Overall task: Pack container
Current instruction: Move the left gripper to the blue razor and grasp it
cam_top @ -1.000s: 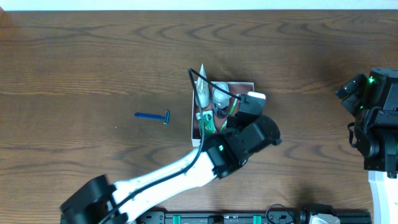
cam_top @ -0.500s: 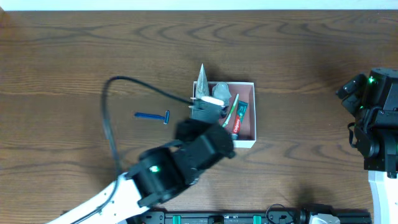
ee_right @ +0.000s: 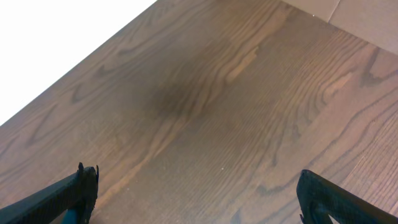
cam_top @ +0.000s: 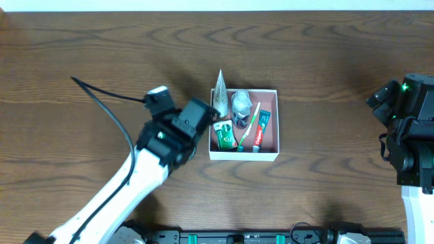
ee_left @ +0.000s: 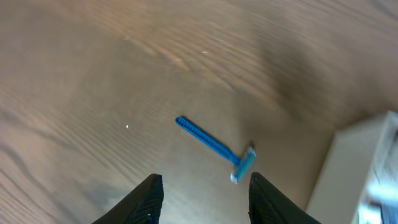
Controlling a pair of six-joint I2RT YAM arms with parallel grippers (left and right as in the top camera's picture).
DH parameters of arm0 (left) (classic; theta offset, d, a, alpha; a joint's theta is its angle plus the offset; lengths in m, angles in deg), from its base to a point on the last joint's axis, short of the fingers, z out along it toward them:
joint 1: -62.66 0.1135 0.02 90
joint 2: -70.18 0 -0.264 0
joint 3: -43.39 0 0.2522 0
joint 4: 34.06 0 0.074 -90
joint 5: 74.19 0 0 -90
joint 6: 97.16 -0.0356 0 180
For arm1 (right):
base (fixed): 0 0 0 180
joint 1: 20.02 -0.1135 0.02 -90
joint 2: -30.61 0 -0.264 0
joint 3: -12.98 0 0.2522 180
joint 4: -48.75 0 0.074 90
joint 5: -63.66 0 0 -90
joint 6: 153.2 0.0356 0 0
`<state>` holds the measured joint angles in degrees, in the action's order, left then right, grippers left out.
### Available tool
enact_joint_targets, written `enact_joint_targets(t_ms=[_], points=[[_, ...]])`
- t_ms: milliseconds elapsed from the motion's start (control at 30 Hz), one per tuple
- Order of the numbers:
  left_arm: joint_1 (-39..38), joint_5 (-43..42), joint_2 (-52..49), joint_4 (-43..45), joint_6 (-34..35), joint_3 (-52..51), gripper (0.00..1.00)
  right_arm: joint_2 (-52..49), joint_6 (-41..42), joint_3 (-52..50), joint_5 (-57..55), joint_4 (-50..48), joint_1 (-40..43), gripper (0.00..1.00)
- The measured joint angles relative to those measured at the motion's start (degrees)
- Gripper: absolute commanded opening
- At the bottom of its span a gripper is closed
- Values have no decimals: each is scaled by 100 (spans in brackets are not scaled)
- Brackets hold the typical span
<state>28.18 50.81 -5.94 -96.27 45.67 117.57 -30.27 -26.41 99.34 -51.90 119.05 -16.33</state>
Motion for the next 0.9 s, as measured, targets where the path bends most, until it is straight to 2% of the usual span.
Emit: enact_joint_targets(t_ms=[67, 267, 500, 900], points=[[219, -17, -275, 229, 503, 0, 50, 0, 0, 0, 0, 2, 0, 99], [614, -461, -1071, 1093, 1545, -2, 50, 0, 0, 0, 0, 2, 0, 99], [944, -1152, -1967, 1440, 2522, -2, 50, 0, 0, 0, 0, 0, 0, 99], [1189, -1746, -2450, 1443, 3073, -2, 50, 0, 0, 0, 0, 0, 0, 99]])
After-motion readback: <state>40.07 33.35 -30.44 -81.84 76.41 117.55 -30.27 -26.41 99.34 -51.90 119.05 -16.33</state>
